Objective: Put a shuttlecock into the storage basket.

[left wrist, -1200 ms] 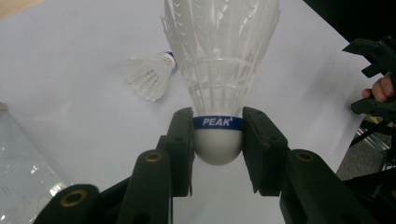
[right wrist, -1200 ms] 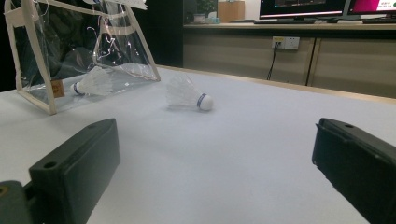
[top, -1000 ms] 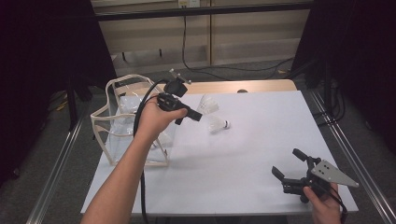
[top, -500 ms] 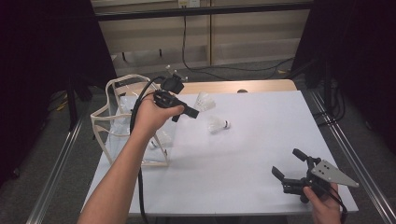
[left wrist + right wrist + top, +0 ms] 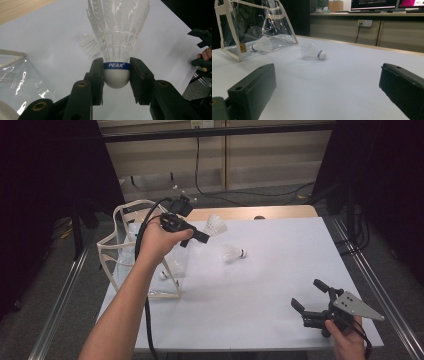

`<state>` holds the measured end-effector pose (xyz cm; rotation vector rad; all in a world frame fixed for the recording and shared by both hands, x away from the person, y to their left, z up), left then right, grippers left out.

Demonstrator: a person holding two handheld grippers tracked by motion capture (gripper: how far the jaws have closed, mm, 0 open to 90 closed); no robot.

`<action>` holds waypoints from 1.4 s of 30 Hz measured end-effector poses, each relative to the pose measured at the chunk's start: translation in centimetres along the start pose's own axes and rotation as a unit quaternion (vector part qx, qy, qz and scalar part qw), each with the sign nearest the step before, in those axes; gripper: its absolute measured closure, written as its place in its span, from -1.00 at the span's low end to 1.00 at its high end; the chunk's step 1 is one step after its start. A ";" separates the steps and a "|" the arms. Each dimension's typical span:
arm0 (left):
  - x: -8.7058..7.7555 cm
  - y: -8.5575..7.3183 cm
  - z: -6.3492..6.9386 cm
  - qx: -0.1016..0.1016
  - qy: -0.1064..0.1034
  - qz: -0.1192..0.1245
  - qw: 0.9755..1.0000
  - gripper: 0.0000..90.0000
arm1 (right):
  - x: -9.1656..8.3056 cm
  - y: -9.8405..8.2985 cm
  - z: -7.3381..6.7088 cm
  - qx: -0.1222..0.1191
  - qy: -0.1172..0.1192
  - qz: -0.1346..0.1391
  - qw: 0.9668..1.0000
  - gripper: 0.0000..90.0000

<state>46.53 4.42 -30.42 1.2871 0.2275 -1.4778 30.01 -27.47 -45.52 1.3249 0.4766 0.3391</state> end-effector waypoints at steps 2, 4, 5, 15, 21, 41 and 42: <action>-0.1 0.1 -0.1 0.001 0.001 0.001 1.000 0.45 | 0.0 0.0 0.0 0.000 0.000 0.000 1.000 -0.98; -0.3 0.2 -0.2 0.000 0.002 0.001 1.000 0.45 | 0.0 0.0 0.0 0.000 0.000 0.000 1.000 -0.98; -0.3 0.2 -0.2 -0.003 0.002 0.003 1.000 0.46 | 0.0 0.0 0.0 0.000 -0.001 0.000 1.000 -0.98; -1.0 0.5 -0.5 -0.006 0.005 0.007 1.000 0.46 | 0.0 0.0 0.0 0.000 0.000 0.000 1.000 -0.98; -1.4 0.7 -0.6 -0.008 0.007 0.010 1.000 0.46 | 0.0 0.0 0.0 0.001 0.000 0.000 1.000 -0.98; -3.2 1.2 -1.4 -0.013 0.021 0.022 0.999 0.46 | 0.0 0.0 0.0 0.000 -0.001 0.000 1.000 -0.98; -3.3 1.2 -1.5 -0.015 0.020 0.020 0.999 0.46 | 0.0 0.0 0.0 0.001 0.000 0.000 1.000 -0.98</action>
Point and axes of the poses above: each handheld gripper's, and its own axes: x roughly forward along the jaws, y roughly out of its top, z roughly to its right, the point moved 7 cm from there along x, roughly forward along the jaws, and after that the axes turned 13 degrees about -x, right-handed, at the moved point
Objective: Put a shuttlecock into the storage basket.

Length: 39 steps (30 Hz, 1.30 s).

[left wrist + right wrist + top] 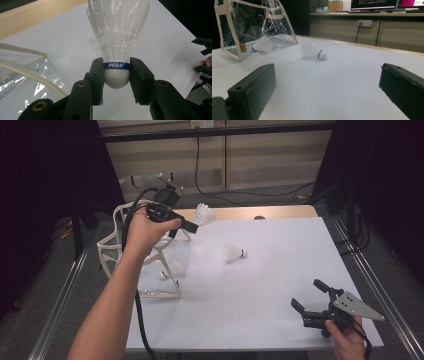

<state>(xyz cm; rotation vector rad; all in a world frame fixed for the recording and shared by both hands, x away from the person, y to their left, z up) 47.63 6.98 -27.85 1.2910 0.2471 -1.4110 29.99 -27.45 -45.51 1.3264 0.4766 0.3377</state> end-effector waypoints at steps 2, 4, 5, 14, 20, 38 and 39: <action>-0.1 0.0 -0.1 -0.001 0.001 0.001 1.000 0.46 | 0.0 0.0 0.0 -0.001 0.000 0.000 1.000 -0.98; -0.2 0.1 -0.3 -0.004 0.002 0.005 1.000 0.46 | 0.0 0.0 0.0 0.000 0.000 0.000 1.000 -0.98; -0.3 0.1 -0.4 -0.004 0.003 0.005 1.000 0.46 | 0.0 0.0 0.0 -0.001 0.000 0.000 1.000 -0.98; -1.0 0.2 -1.1 -0.014 0.007 0.013 1.000 0.46 | 0.0 0.0 0.0 -0.001 -0.001 0.000 1.000 -0.98; -1.5 0.2 -1.6 -0.016 0.012 0.017 1.000 0.46 | 0.0 0.0 0.1 -0.001 -0.001 0.002 1.000 -0.98; -3.2 0.3 -2.8 -0.028 0.027 0.027 0.999 0.46 | -0.1 0.0 0.0 -0.001 -0.002 0.001 1.000 -0.98; -3.2 0.3 -2.9 -0.027 0.026 0.027 0.999 0.46 | -0.1 0.0 0.0 0.000 -0.002 0.001 1.000 -0.98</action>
Point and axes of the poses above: each handheld gripper's, and its own axes: x roughly forward along the jaws, y roughly out of its top, z roughly to its right, the point moved 7 cm from there along x, roughly forward along the jaws, and after that the axes turned 13 degrees about -x, right-handed, at the moved point
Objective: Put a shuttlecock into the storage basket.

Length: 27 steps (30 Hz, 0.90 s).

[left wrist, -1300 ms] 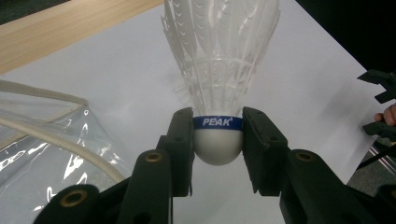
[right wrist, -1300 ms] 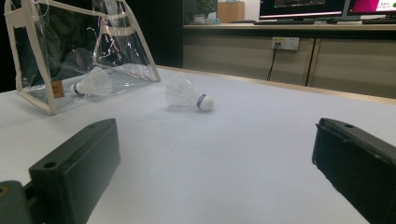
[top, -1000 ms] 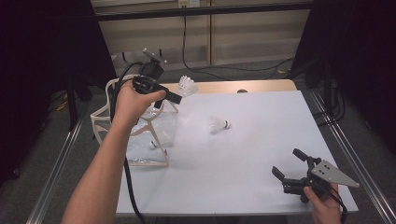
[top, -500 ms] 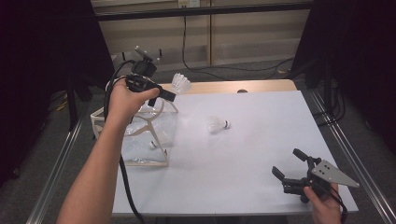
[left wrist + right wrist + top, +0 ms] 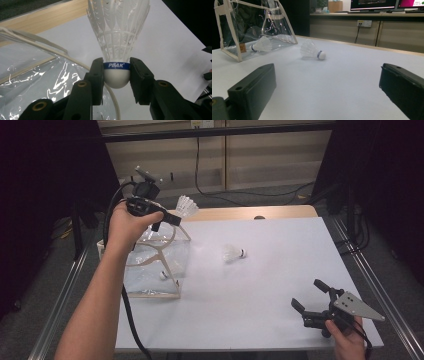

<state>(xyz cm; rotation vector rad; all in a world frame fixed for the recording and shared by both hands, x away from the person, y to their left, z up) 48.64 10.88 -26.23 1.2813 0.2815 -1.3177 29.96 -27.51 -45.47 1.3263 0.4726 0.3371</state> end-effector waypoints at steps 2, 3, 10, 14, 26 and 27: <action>0.0 0.0 -0.1 -0.003 0.002 0.002 1.000 0.46 | 0.0 0.0 0.0 0.000 0.000 0.001 1.000 -0.98; -0.1 0.0 -0.1 -0.001 0.002 0.002 1.000 0.46 | 0.0 0.0 0.0 0.000 0.000 0.001 1.000 -0.98; -0.5 0.0 -0.6 -0.005 0.007 0.004 1.000 0.46 | 0.0 0.0 0.0 -0.001 0.000 0.000 1.000 -0.98; -0.8 0.1 -0.8 -0.011 0.009 0.009 1.000 0.46 | 0.0 0.0 0.0 -0.001 -0.001 0.000 1.000 -0.98; -1.4 0.1 -1.6 -0.020 0.015 0.015 1.000 0.46 | 0.0 0.0 0.0 0.000 0.000 -0.001 1.000 -0.98; -1.4 0.1 -1.7 -0.021 0.017 0.016 1.000 0.46 | 0.0 0.0 0.0 0.000 0.000 -0.001 1.000 -0.98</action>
Point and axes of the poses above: each handheld gripper's, and its own axes: x roughly forward along the jaws, y roughly out of its top, z roughly to its right, the point moved 7 cm from there along x, roughly forward along the jaws, and after that the axes turned 13 degrees about -x, right-handed, at the moved point
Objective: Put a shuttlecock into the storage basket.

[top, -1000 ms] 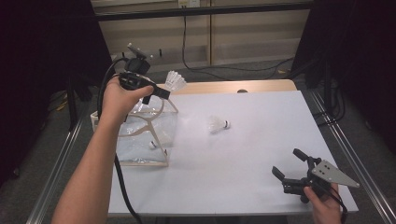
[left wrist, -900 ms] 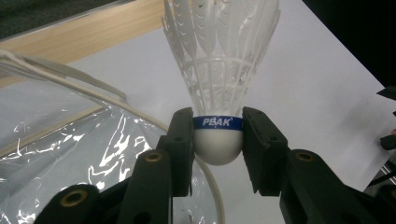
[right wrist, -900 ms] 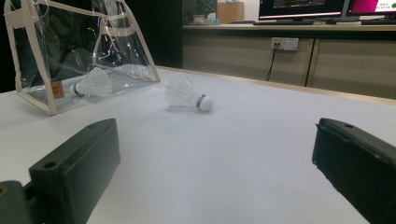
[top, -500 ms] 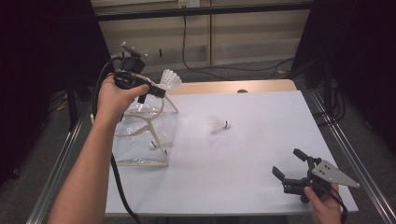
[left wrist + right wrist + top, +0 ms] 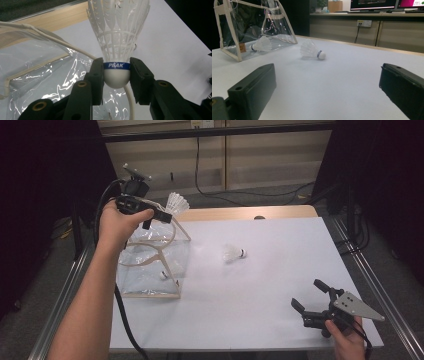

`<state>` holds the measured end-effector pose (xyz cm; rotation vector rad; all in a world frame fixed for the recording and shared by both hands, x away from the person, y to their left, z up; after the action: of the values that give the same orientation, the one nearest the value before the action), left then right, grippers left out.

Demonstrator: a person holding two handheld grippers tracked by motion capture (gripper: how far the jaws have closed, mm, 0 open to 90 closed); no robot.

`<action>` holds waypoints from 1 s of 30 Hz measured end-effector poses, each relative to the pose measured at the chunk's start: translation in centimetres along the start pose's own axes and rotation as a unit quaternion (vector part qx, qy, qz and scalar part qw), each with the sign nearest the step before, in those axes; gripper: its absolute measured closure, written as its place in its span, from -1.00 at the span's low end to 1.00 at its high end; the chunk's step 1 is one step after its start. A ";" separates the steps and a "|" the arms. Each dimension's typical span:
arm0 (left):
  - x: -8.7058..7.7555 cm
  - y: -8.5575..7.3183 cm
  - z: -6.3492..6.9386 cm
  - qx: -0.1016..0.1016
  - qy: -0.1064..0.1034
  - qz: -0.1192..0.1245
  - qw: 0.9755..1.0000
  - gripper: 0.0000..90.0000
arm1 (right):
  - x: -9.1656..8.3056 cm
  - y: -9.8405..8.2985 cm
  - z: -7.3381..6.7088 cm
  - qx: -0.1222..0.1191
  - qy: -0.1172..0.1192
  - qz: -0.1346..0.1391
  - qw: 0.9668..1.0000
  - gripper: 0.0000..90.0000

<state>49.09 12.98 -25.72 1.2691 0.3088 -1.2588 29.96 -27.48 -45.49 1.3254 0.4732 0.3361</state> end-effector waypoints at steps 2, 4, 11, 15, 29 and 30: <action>-0.1 0.0 -0.2 -0.001 0.001 0.000 1.000 0.46 | 0.0 0.0 0.0 -0.001 0.000 0.000 1.000 -0.98; -0.1 -0.1 -0.3 -0.002 0.004 0.000 1.000 0.46 | 0.0 0.0 0.0 0.000 0.000 0.000 1.000 -0.98; -0.4 -0.1 -0.8 -0.008 0.009 0.004 1.000 0.46 | 0.0 0.0 0.0 0.000 0.001 -0.001 1.000 -0.98; -0.6 -0.1 -1.1 -0.008 0.011 0.005 1.000 0.46 | 0.0 0.0 0.0 0.000 0.001 0.000 1.000 -0.98; -1.2 -0.2 -1.8 -0.014 0.018 0.011 1.000 0.46 | 0.0 0.0 0.0 -0.001 0.000 -0.001 1.000 -0.98; -1.2 -0.2 -1.9 -0.017 0.019 0.013 1.000 0.46 | 0.0 0.0 0.0 -0.001 0.000 0.000 1.000 -0.98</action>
<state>49.33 15.21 -25.56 1.2652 0.3394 -1.2046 29.99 -27.47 -45.52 1.3234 0.4739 0.3368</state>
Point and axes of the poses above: each handheld gripper's, and its own axes: x roughly forward along the jaws, y roughly out of its top, z roughly to its right, the point moved 7 cm from there along x, roughly forward along the jaws, and after that the axes turned 13 degrees about -x, right-handed, at the moved point
